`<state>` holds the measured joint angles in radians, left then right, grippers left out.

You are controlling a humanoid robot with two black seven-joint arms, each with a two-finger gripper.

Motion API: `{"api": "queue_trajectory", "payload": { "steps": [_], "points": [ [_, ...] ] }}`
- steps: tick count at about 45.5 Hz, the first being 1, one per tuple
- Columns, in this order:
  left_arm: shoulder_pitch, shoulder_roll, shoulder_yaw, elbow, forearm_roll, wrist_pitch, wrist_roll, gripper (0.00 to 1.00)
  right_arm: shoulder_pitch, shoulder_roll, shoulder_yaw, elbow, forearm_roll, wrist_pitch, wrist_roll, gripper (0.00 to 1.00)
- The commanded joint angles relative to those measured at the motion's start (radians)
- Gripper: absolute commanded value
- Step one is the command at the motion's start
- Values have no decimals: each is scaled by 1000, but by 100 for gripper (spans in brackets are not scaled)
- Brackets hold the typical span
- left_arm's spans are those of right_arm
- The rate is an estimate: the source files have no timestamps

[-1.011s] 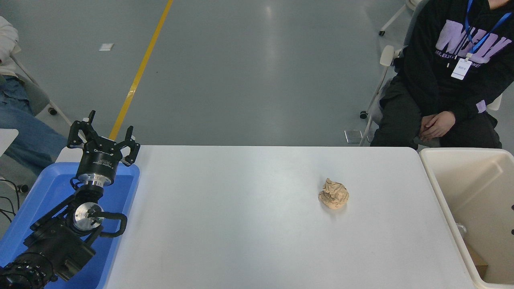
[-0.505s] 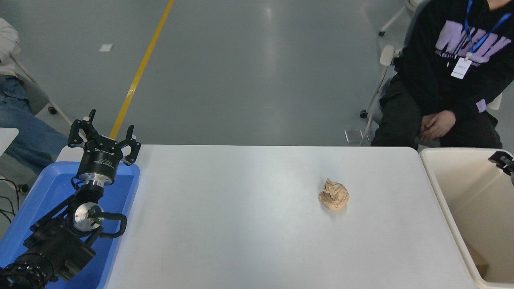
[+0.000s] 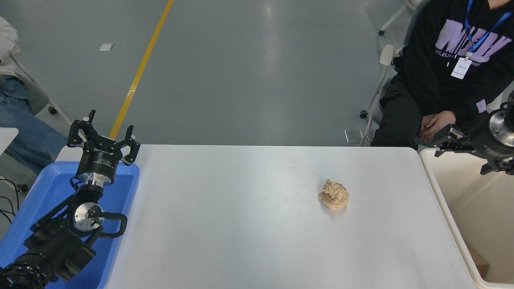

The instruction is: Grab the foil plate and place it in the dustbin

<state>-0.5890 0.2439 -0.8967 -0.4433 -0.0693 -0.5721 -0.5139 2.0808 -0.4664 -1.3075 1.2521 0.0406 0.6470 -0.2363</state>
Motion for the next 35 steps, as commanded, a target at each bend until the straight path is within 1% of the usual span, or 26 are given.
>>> {"api": "queue_trajectory", "payload": {
  "steps": [1,6,10,19,35],
  "points": [
    [0,0,1,0,0,0,0,99,185,121,-7,64,1,138,0,100],
    [0,0,-1,0,0,0,0,99,242,207,0,108,1,138,0,100],
    [0,0,-1,0,0,0,0,99,248,232,40,112,1,138,0,100],
    [0,0,-1,0,0,0,0,99,209,247,94,108,1,138,0,100],
    [0,0,-1,0,-1,0,0,99,226,229,79,107,5,138,0,100]
  ]
}}
